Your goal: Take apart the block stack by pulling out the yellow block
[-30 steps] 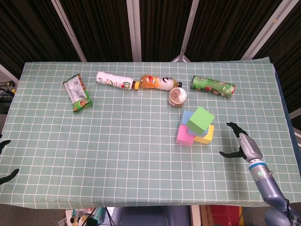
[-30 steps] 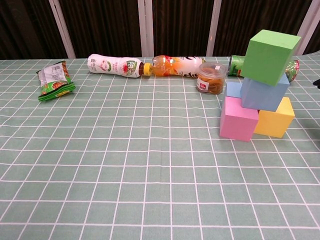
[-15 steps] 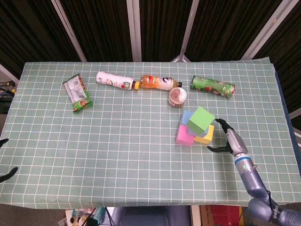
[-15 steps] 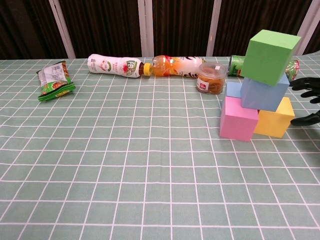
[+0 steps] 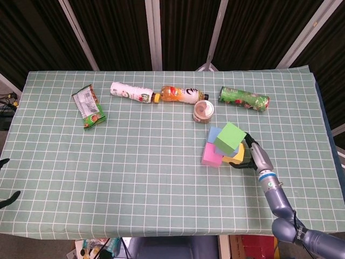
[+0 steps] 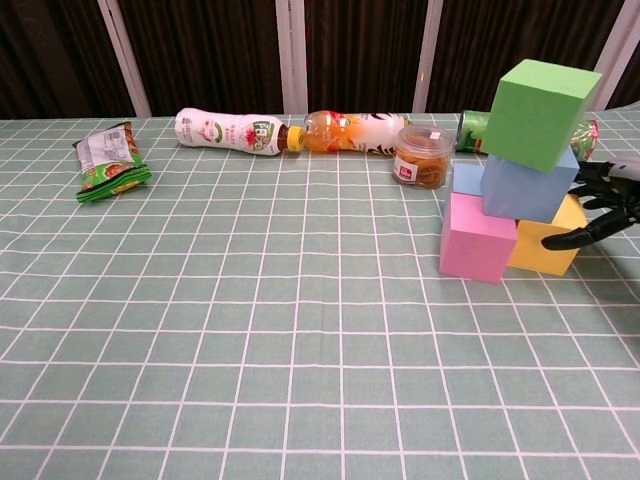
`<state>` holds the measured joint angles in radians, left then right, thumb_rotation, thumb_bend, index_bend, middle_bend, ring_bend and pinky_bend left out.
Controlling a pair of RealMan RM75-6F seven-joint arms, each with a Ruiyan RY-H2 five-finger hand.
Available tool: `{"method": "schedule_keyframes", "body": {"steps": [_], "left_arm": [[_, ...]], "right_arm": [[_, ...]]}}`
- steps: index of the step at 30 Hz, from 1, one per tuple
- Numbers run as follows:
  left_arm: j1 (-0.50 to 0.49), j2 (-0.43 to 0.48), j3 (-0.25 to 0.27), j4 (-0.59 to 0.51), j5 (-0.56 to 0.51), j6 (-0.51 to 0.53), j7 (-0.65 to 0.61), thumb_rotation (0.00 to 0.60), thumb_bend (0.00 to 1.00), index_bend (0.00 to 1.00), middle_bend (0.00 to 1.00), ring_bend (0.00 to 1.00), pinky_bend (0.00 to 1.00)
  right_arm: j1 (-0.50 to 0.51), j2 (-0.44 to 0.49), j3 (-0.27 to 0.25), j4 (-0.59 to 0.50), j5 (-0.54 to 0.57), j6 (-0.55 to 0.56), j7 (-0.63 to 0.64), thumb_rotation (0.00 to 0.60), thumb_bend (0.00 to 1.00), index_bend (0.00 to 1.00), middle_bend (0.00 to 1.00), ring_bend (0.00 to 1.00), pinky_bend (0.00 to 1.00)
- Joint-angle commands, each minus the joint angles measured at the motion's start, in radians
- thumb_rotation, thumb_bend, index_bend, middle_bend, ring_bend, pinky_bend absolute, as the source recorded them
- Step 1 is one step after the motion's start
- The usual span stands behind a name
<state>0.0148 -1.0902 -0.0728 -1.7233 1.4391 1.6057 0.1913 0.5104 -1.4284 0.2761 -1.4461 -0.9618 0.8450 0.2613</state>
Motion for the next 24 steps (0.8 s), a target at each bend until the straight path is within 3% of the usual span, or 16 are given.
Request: {"method": "schedule_keyframes", "body": {"steps": [1,11,24], "left_arm": [[0.0,-0.001,-0.002,-0.001,-0.003,0.001,0.001,0.6,0.19,0.2,0.07,0.0,0.0],[0.001,-0.001,-0.003,-0.007,-0.009,-0.002,-0.003,0.6,0.19,0.2,0.07,0.0,0.0],[0.0,0.004,0.004,-0.016,-0.01,-0.015,-0.005,0.6,0.19,0.2,0.07,0.0,0.0]], "right_arm": [[0.011,-0.014,0.008,0.019,-0.003,-0.009,0.008,0.6,0.17,0.2,0.09,0.03,0.0],[0.032,-0.062,0.018,0.074,0.029,0.001,-0.031,0.6,0.2,0.55,0.44,0.24,0.0],[0.021,-0.015,0.003,0.057,-0.034,0.058,-0.093,0.6,0.24,0.59,0.47,0.26,0.0]]}}
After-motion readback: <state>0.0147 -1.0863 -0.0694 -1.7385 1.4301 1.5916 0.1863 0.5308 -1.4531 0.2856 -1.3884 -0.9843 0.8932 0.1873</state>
